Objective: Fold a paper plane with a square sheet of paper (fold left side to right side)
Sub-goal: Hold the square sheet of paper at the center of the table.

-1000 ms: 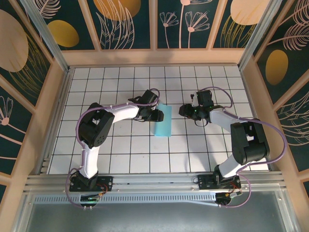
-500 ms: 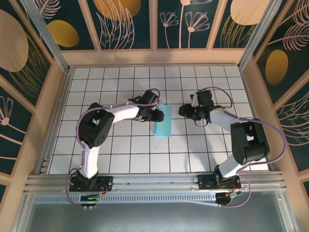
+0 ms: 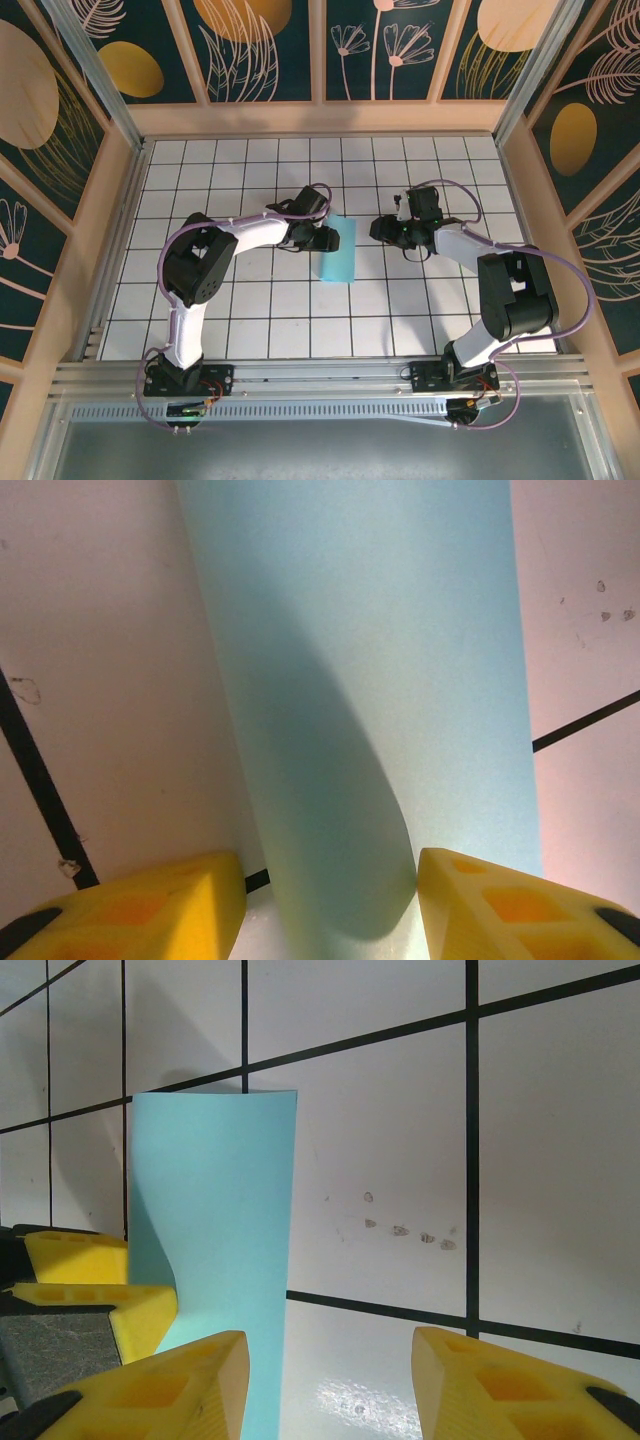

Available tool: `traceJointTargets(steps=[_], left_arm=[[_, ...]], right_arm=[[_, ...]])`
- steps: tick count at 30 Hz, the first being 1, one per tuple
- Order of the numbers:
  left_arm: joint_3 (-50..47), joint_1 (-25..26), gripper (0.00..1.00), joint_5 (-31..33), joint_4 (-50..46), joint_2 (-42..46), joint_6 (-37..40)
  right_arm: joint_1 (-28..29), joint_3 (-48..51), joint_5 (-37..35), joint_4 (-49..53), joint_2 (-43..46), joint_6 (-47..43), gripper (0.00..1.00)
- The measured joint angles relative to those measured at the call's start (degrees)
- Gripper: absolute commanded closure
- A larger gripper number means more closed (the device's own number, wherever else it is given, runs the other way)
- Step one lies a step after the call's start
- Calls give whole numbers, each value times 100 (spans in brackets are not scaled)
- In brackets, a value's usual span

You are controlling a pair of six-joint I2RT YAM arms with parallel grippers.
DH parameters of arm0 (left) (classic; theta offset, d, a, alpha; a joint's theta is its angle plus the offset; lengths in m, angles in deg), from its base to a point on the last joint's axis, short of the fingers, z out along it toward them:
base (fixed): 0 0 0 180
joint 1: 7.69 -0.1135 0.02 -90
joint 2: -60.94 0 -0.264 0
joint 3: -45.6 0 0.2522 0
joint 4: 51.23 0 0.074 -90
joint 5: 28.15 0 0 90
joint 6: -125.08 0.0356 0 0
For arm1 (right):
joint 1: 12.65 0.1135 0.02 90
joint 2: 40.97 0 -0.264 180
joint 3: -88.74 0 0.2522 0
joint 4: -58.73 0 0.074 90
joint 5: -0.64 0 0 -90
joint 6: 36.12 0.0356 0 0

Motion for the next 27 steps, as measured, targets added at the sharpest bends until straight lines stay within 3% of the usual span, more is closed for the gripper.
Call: traceJointTargets(steps=[27], left_arm=[[-46,105,53,380,-4,52,-24]], right_arm=[[46,0,0,-61,-4,15,53]])
